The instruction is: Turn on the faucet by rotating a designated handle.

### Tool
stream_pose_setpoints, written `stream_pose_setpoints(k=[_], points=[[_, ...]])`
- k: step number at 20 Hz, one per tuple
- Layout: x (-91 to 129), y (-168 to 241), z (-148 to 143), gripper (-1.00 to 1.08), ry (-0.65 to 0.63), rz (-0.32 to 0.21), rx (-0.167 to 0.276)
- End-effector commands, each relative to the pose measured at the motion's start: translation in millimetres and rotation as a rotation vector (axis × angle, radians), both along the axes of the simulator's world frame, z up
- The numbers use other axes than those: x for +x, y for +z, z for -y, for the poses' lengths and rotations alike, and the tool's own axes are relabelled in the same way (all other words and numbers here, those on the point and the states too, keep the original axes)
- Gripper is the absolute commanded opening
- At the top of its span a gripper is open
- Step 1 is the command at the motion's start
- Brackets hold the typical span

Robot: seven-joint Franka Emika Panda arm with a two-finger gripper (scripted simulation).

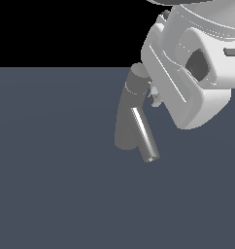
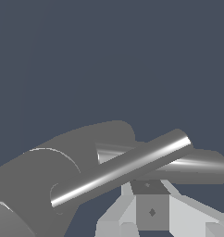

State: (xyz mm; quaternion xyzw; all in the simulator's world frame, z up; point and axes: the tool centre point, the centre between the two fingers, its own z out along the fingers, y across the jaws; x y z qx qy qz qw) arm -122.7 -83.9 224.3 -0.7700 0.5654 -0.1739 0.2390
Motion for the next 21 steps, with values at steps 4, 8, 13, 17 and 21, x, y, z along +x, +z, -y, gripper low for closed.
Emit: stream_pose_setpoints(k=[4, 8, 13, 17, 21], points=[[11, 5, 19, -1.0, -0.022, -0.001, -0.003], [19, 9, 29, -1.0, -0.028, -0.002, -0.004], [30, 14, 42, -1.0, -0.035, -0.003, -0.004], [38, 18, 53, -1.0, -0.042, -0.005, -0.005], [45, 21, 62, -1.0, -0.047, -0.005, -0.005]])
